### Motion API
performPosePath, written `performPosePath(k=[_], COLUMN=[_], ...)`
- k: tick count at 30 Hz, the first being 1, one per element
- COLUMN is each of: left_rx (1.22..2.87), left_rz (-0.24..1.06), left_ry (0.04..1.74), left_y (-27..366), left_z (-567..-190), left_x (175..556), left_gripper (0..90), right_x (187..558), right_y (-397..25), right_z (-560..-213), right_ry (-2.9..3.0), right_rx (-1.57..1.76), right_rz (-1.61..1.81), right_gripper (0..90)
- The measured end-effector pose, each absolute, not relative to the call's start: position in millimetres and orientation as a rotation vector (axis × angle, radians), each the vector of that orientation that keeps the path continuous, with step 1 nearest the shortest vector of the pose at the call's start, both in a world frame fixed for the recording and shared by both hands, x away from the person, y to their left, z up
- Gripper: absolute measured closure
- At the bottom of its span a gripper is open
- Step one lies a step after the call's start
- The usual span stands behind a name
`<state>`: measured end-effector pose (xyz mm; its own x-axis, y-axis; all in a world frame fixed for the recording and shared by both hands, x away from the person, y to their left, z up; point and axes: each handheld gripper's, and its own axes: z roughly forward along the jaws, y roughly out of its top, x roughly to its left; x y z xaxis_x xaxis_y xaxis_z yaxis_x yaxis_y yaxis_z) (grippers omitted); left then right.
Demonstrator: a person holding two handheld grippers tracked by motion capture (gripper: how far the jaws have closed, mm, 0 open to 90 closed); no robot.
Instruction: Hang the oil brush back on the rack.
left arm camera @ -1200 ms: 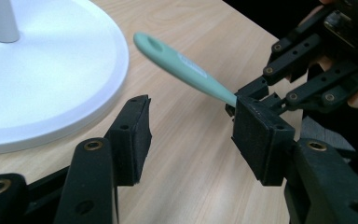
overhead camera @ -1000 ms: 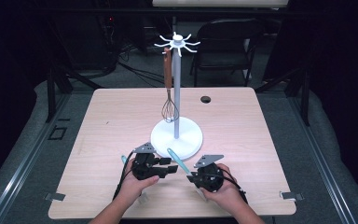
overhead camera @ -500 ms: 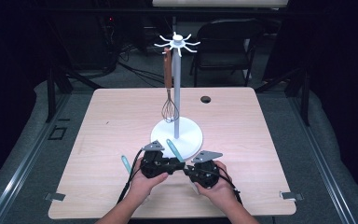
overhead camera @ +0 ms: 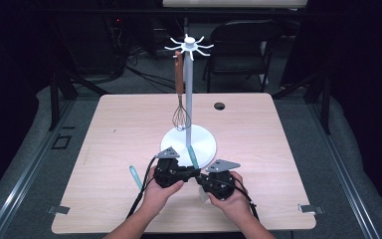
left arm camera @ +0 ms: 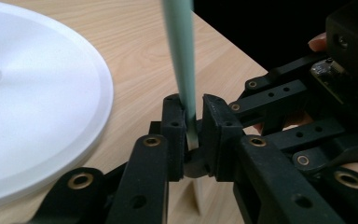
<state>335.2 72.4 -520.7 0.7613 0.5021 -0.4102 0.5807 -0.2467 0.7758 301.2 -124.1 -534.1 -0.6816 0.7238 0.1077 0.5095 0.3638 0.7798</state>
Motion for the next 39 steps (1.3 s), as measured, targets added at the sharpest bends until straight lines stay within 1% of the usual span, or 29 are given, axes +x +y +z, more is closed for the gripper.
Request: performPosePath(k=[1,11,22,23,26,31,36,39], left_rx=[1.898,1.885,1.888,1.899,1.909,1.924,1.926,1.934], left_rz=[-0.091,-0.083,-0.05,-0.05,-0.05,-0.047,-0.041,-0.029], left_ry=[0.831,0.818,0.804,0.803,0.801,0.791,0.788,0.787], left_y=[71.7,65.2,53.9,53.2,52.6,55.6,59.0,61.0], left_z=[-520.6,-517.4,-516.4,-515.4,-513.7,-510.5,-507.6,-505.4], left_x=[335.3,336.1,337.3,338.3,340.2,342.4,343.9,345.3], left_gripper=[81.9,84.7,84.9,85.0,85.0,85.0,85.0,85.0], right_x=[300.8,300.8,301.9,301.8,301.1,298.8,299.7,299.8], right_y=[-124.4,-127.9,-135.9,-136.1,-137.8,-143.6,-146.5,-147.8], right_z=[-533.8,-532.8,-532.4,-532.2,-531.3,-529.7,-529.7,-529.8], right_ry=[2.373,2.331,2.306,2.304,2.31,2.316,2.322,2.327], right_rx=[1.103,1.134,1.177,1.174,1.158,1.144,1.148,1.153], right_rz=[1.218,1.256,1.272,1.266,1.274,1.283,1.281,1.28], right_gripper=[81.1,81.0,79.9,78.7,69.4,60.5,54.7,53.6])
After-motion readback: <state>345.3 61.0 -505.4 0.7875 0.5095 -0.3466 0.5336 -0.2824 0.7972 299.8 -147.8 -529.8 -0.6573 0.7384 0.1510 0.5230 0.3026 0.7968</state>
